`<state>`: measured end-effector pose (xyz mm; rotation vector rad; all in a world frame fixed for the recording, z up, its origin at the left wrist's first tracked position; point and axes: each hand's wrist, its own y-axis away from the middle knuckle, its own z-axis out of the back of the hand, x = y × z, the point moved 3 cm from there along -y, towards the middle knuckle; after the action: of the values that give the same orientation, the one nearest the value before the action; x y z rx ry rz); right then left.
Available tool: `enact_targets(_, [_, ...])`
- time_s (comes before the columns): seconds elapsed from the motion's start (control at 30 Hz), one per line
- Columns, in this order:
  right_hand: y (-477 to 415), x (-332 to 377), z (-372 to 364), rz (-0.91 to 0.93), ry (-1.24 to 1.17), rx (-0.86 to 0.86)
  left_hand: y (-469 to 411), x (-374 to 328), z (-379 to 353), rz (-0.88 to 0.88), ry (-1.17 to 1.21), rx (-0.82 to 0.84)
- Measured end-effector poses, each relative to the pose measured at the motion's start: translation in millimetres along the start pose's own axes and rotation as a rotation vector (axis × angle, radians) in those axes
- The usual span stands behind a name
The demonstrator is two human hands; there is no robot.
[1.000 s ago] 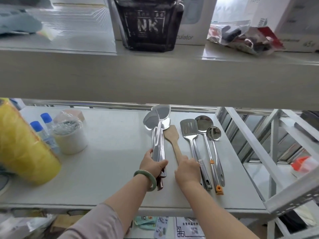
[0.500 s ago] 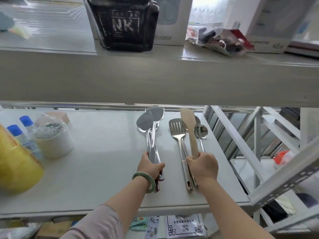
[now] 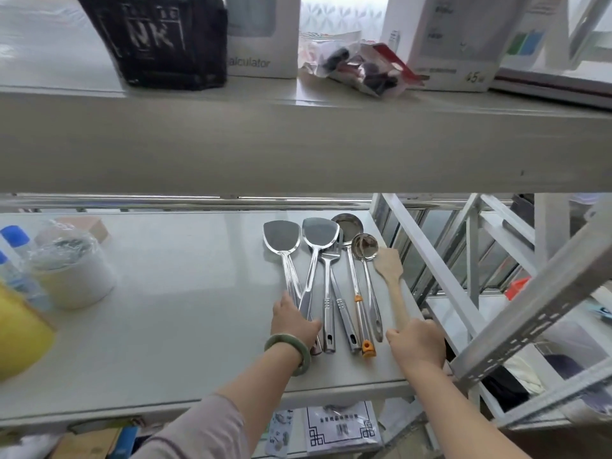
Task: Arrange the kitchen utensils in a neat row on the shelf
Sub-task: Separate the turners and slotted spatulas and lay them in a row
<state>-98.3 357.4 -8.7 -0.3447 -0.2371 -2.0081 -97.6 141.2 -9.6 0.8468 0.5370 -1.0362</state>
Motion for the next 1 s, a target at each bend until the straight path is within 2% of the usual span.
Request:
enact_targets(0.1, [-1,6,-3,0.042,0.027,0.039,-2,-2,-3,-0.029,-0.111,-0.037])
enact_targets(0.23, [-2,10,-7,0.095,-0.003,0.068,0,1,-7,-0.041,-0.104,-0.028])
enact_targets(0.47, [4,18,-14,0.100,-0.016,0.132,5,1,-20,-0.085,-0.258,0.072])
enact_targets(0.57, [7,24,-9,0.138,-0.037,0.046,2,7,-16,-0.109,-0.210,0.093])
enact_targets(0.67, [14,50,-5,0.333,-0.180,-0.037,-3,12,-7,-0.156,-0.124,0.066])
enact_targets(0.8, [33,92,-12,0.520,-0.348,0.111,-2,17,7,-0.159,0.006,0.004])
enact_targets(0.9, [44,111,-21,0.480,-0.395,0.232,1,19,12,-0.156,0.062,0.013])
enact_targets(1.0, [48,119,-29,0.413,-0.312,0.298,3,22,14,-0.132,0.111,0.039])
